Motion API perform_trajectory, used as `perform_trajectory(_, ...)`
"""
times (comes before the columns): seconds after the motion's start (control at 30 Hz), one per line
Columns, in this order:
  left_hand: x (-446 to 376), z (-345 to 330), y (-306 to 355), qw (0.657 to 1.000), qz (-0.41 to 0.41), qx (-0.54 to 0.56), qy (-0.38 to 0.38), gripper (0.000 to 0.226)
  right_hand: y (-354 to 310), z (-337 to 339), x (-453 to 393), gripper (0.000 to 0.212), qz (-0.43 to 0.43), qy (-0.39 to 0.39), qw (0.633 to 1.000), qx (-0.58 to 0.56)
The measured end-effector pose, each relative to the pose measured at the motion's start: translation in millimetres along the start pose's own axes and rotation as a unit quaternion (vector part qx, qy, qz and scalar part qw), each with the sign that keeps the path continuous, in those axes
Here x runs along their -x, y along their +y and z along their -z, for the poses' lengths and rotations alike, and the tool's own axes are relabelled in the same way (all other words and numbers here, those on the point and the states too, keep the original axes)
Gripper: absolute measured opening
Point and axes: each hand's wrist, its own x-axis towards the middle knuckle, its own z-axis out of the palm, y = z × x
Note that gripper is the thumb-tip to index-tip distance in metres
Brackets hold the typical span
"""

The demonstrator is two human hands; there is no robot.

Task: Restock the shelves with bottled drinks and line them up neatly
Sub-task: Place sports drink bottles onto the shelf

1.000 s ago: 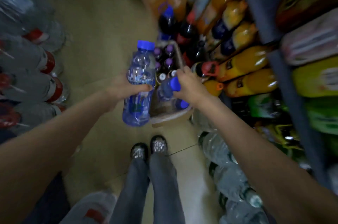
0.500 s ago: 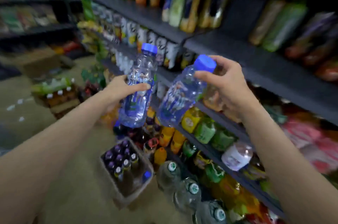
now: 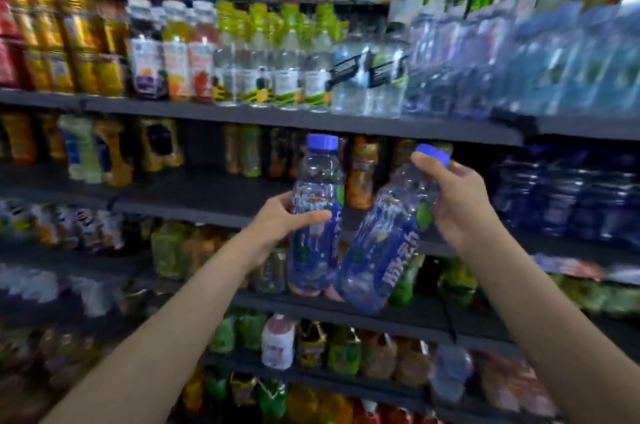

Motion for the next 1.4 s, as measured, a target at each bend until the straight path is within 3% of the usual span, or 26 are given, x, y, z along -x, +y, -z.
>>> perform_trajectory(0.13, -27, -135, -1, 0.998, -0.021, -0.044, -0.037, 0.038, -37, 118, -3, 0.031, 0.042, 0.084, 0.991, 0.098)
perform_trajectory(0.3, -47, -279, 4, 0.972, -0.077, -0.199, -0.101, 0.058, -65, 242, -16, 0.030, 0.089, 0.175, 0.964, 0.178)
perform_trajectory(0.5, -80, -376, 20, 0.956, -0.158, -0.222, -0.106, 0.062, -92, 338, -52, 0.033, 0.179, 0.274, 0.916, 0.230)
perform_trajectory(0.63, -109, -412, 20, 0.966, -0.164, -0.184, -0.080, 0.059, -99, 371, -91, 0.036, 0.210, 0.309, 0.897, 0.238)
perform_trajectory(0.87, -184, -440, -13, 0.988, -0.061, -0.140, -0.021, 0.058, -70, 384, -163, 0.034, 0.189, 0.282, 0.897, 0.284)
perform_trajectory(1.07, -227, -443, -28, 0.990, -0.032, -0.127, -0.047, 0.063, -47, 373, -212, 0.036, 0.172, 0.248, 0.887, 0.351)
perform_trajectory(1.3, -237, -463, -26, 0.987, -0.055, -0.152, -0.016, 0.051, -30, 390, -227, 0.069, 0.148, 0.170, 0.860, 0.458)
perform_trajectory(1.4, -243, -472, -30, 0.986, -0.057, -0.159, 0.005, 0.057, -4, 404, -214, 0.088, 0.122, 0.166, 0.827, 0.523)
